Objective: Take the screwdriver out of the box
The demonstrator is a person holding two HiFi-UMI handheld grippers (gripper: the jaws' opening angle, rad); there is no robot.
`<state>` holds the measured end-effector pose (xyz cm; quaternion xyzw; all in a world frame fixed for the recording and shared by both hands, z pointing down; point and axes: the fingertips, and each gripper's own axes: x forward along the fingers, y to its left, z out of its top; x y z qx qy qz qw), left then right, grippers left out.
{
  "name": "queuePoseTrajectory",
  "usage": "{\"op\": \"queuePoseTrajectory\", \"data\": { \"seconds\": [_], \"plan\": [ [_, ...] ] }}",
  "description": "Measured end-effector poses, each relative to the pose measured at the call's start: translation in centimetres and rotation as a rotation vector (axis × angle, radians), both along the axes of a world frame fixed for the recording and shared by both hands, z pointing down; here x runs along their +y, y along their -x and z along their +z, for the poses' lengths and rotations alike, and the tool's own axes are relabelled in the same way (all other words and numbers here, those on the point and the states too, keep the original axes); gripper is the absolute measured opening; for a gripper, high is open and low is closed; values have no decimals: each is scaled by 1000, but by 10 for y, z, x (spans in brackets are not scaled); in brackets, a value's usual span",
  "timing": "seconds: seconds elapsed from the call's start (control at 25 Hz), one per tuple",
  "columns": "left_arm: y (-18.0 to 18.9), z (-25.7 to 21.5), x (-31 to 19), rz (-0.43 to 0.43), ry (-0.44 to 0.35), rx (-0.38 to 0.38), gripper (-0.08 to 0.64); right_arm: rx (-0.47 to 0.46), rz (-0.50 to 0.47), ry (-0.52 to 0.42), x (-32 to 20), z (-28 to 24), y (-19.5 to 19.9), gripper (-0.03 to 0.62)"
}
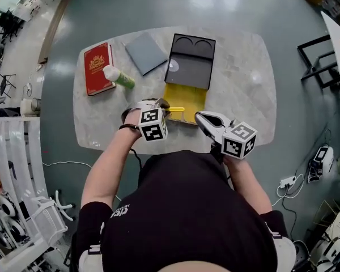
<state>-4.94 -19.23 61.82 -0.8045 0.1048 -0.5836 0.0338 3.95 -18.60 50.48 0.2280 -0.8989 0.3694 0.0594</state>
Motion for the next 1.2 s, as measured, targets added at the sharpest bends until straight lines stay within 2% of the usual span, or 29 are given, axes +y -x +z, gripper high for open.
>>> {"op": "queuePoseTrajectory", "data": {
  "seconds": [0.32, 0.52, 0.6, 0.76, 0.96, 1.2],
  "plan": [
    [17, -54, 17, -228, -44, 154, 72, 16, -71, -23, -1, -12, 27, 14],
    [35, -91, 16, -413, -55, 343, 72, 19, -79, -46, -8, -20, 40, 14],
    [43, -105, 16, -470, -78, 391, 72, 19, -77, -53, -11, -24, 42, 14],
    [55, -123, 27, -489, -122, 390, 72, 12, -50, -73, -12, -35, 44, 14],
    [61, -167, 24, -507, -195, 466, 72, -18, -31, -157, -22, -67, 54, 14],
    [54, -239, 11, -512, -309, 690, 72, -70, -65, -278, -22, -109, 62, 14]
  ]
}}
